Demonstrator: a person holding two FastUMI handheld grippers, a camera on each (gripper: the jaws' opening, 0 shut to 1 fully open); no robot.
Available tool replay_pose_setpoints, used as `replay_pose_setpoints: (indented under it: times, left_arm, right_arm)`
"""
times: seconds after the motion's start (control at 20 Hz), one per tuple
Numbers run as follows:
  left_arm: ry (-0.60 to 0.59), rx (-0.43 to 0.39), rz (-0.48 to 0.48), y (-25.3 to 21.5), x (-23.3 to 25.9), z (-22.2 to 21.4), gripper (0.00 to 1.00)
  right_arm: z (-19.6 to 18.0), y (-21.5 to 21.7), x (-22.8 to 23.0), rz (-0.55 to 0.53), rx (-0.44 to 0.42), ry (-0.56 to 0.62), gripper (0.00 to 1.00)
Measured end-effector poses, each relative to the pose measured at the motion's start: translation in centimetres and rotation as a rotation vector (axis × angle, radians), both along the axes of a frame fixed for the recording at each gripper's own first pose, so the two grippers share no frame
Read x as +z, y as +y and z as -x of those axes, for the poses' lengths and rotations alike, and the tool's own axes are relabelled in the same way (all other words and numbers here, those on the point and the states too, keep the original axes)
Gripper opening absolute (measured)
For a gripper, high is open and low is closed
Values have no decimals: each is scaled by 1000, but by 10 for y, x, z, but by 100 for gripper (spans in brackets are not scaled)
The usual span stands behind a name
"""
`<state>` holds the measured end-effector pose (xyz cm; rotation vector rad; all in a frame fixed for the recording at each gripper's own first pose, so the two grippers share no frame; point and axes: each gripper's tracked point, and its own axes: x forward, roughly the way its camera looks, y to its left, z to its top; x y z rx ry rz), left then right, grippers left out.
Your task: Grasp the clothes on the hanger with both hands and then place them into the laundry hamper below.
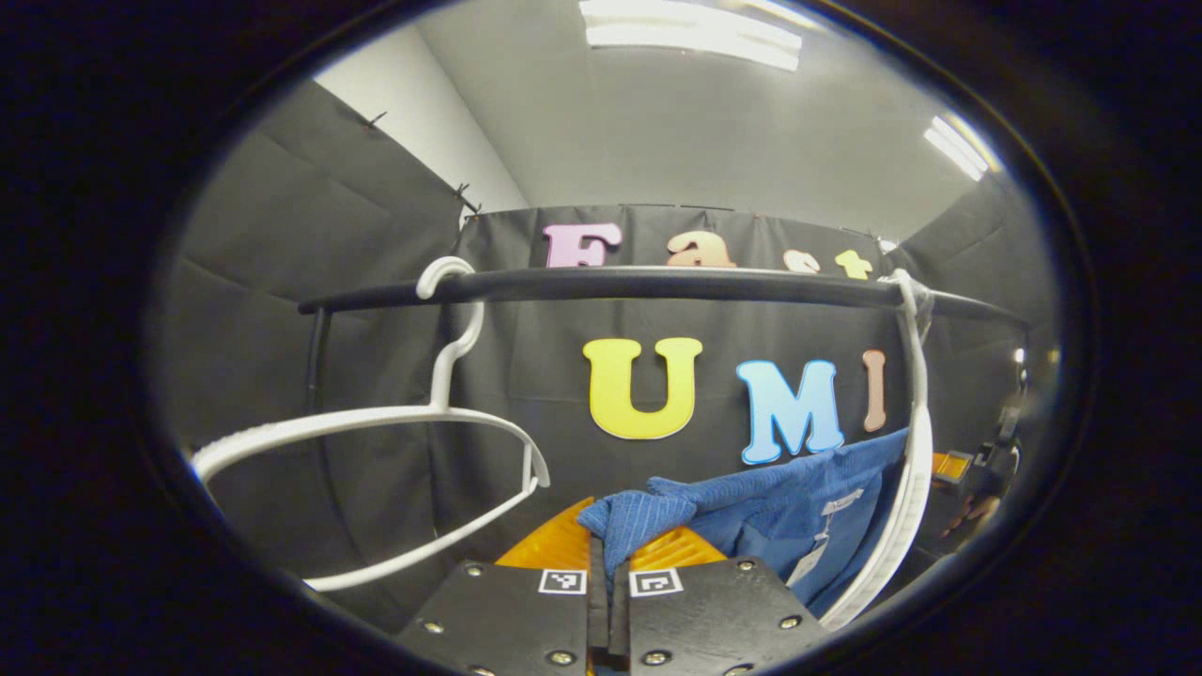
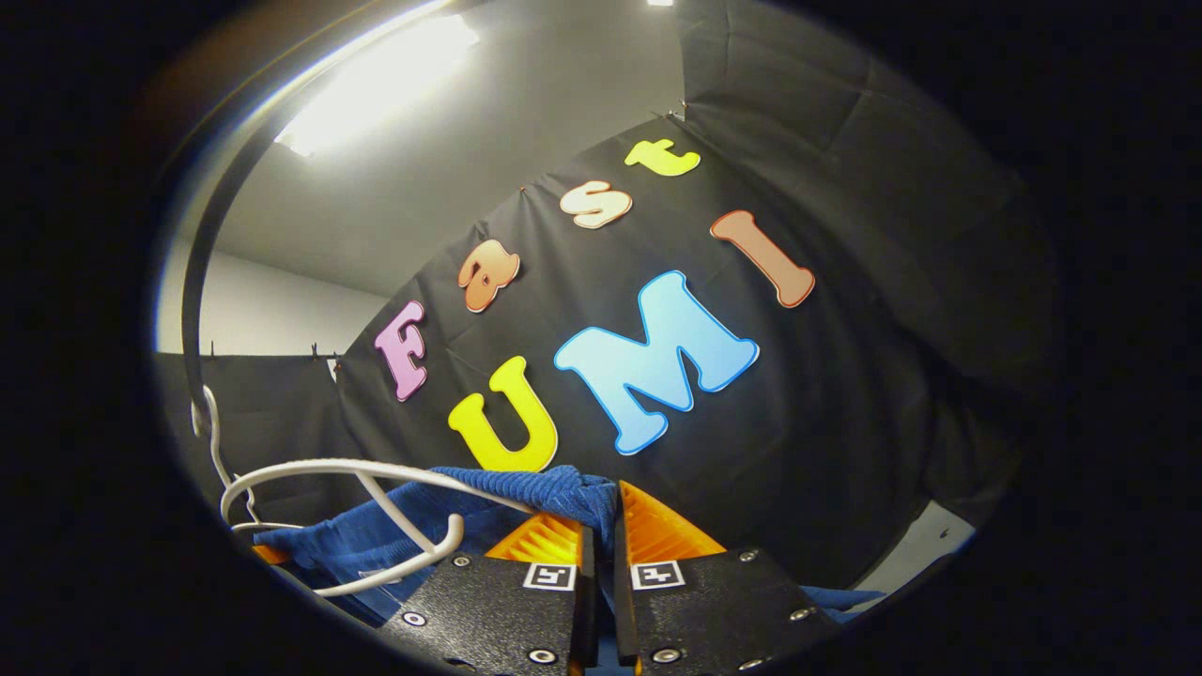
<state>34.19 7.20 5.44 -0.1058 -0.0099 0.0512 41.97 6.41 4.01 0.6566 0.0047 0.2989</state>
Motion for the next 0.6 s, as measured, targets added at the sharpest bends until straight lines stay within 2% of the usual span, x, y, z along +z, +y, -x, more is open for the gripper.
replay_pose_setpoints:
  times: [0.15, 0.35, 0.6]
  left_arm:
    - [-7, -4, 38, 6, 2, -1, 1]
    - [-5, -19, 18, 8, 5, 1, 1]
    - [49, -10, 20, 9, -14, -4, 1]
  right_arm:
    - [5, 4, 0, 20, 9, -15, 7]
    - [-5, 8, 5, -7, 17, -6, 7]
    - [-9, 22, -24, -22, 37, 71, 7]
